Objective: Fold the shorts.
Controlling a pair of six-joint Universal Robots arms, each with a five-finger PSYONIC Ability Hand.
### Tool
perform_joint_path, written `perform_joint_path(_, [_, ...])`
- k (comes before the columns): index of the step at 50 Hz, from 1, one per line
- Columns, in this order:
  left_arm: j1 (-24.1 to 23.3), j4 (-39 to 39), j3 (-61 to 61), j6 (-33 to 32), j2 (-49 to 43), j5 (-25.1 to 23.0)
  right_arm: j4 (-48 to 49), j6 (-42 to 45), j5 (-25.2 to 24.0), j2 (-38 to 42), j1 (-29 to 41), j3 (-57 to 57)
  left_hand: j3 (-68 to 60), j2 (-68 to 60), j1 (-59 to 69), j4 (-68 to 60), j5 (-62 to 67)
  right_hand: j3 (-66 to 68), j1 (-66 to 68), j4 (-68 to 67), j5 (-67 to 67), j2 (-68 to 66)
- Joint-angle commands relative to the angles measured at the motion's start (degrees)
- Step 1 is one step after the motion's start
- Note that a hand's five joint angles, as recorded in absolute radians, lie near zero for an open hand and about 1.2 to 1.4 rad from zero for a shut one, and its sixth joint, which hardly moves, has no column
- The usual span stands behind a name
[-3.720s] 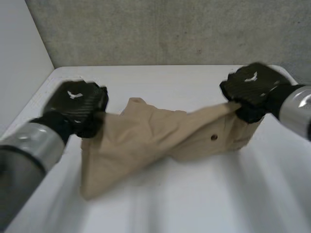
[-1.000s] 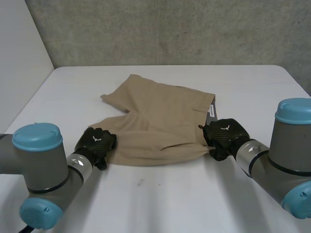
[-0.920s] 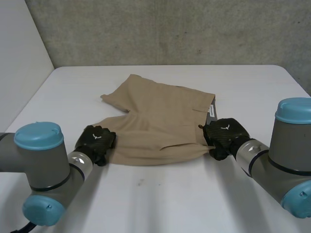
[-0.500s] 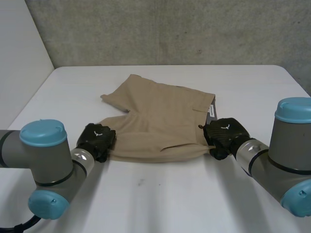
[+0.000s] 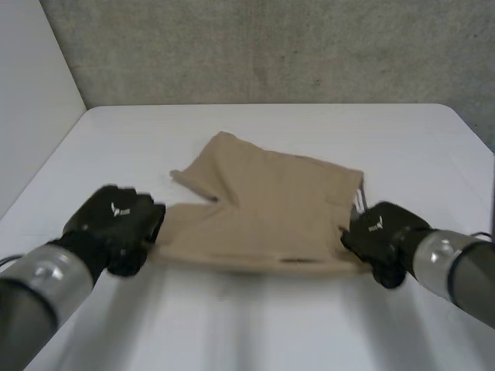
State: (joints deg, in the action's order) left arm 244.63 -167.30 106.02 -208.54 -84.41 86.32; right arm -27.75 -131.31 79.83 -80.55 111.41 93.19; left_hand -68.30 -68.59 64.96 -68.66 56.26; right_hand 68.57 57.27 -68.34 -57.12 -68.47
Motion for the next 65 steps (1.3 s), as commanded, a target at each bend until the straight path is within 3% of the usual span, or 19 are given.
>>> perform_joint_path(1, [-1.2,7.6,2.3,-9.2,2.6,-4.0,-7.9,3.1,-0.9,-4.6,-0.2,0.5,-11.7,-11.4,15.0,-11.3,13.7,11.4,22.7,-11.7,-12.9,-11.5])
perform_joint_path(7, [-1.2,0.2,1.1,-12.2,-2.9,-3.8,-5.1,2.6,-0.7,-3.2,-0.8,0.7,-11.7,-11.4,15.0,-11.3,13.7,11.4,22.7,-11.7,-12.9,-11.5])
perform_joint_path(13, [-1.3,-14.7,-6.4,-12.1,-14.2,-0.4,4.3,0.3,1.0,4.5,-1.2,-2.6,-11.7,-11.4,15.0,-11.3,13.7,11.4,22.7,-11.7,-12.9,-11.5])
perform_joint_path(20, [-4.8,-34.4,-21.1,-13.4,-30.6,4.4,16.7,-4.8,7.4,12.3,-0.5,-10.0,-11.7,-11.4,15.0,-11.3,13.7,11.4,22.7,-11.7,-12.9,-11.5])
perform_joint_path(23, [-4.9,-38.9,-28.0,-14.5,-37.5,4.6,22.8,-4.8,9.5,16.8,-0.4,-13.8,-11.7,-11.4,15.0,-11.3,13.7,11.4,22.7,-11.7,-12.9,-11.5])
perform_joint_path(33, [-6.1,-38.7,-54.5,-15.9,-59.0,4.4,38.5,-2.4,10.6,32.5,-0.4,-27.9,-11.7,-11.4,15.0,-11.3,13.7,11.4,22.7,-11.7,-12.9,-11.5])
perform_joint_path(40, [-6.0,-39.0,-74.5,-15.9,-72.6,4.6,43.9,-0.5,11.2,41.4,-0.4,-35.9,-11.7,-11.4,15.0,-11.3,13.7,11.4,22.7,-11.7,-12.9,-11.5])
perform_joint_path(41, [-5.9,-39.0,-76.0,-15.8,-73.5,4.6,44.9,-0.3,11.9,43.1,-0.4,-37.3,-11.7,-11.4,15.0,-11.3,13.7,-10.5,0.8,10.3,9.0,10.4])
perform_joint_path(42, [-6.0,-39.0,-78.0,-15.8,-75.0,4.4,45.2,-0.3,12.6,43.7,-0.4,-37.9,0.3,0.6,3.1,0.6,1.8,-26.9,-15.6,26.6,25.4,26.8])
perform_joint_path(43, [-6.0,-39.1,-78.4,-15.8,-75.4,4.4,45.1,-0.3,13.2,44.3,-0.4,-38.6,25.7,26.0,-22.4,26.1,-23.7,-42.8,-31.6,42.6,41.4,42.7])
perform_joint_path(44, [-6.1,-39.1,-78.4,-15.9,-75.5,4.5,44.9,-0.6,13.8,44.6,-0.4,-39.0,43.3,43.6,-39.9,43.6,-41.2,-58.6,-47.3,58.3,57.1,58.5])
perform_joint_path(45, [-6.2,-39.1,-78.3,-16.0,-75.6,4.6,44.6,-1.0,14.8,44.3,-0.3,-39.0,58.3,58.6,-55.0,58.7,-56.3,-58.6,-47.3,58.3,57.1,58.5])
perform_joint_path(49, [-7.2,-39.0,-75.4,-15.8,-74.8,5.3,44.1,-3.1,15.4,40.2,-0.5,-35.9,58.3,58.6,-55.0,58.7,-56.3,-58.6,-47.3,58.3,57.1,58.5])
perform_joint_path(56, [-7.7,-38.9,-57.8,-12.0,-60.8,11.2,40.2,-13.2,13.7,25.0,-1.2,-26.5,58.3,58.6,-55.0,58.7,-56.3,-58.6,-47.3,58.3,57.1,58.5])
perform_joint_path(65, [-7.5,-37.5,-28.6,6.7,-38.4,11.1,20.3,-23.1,7.4,18.8,-4.3,-18.1,57.1,57.4,-53.7,57.4,-55.0,-58.6,-47.3,58.3,57.1,58.5])
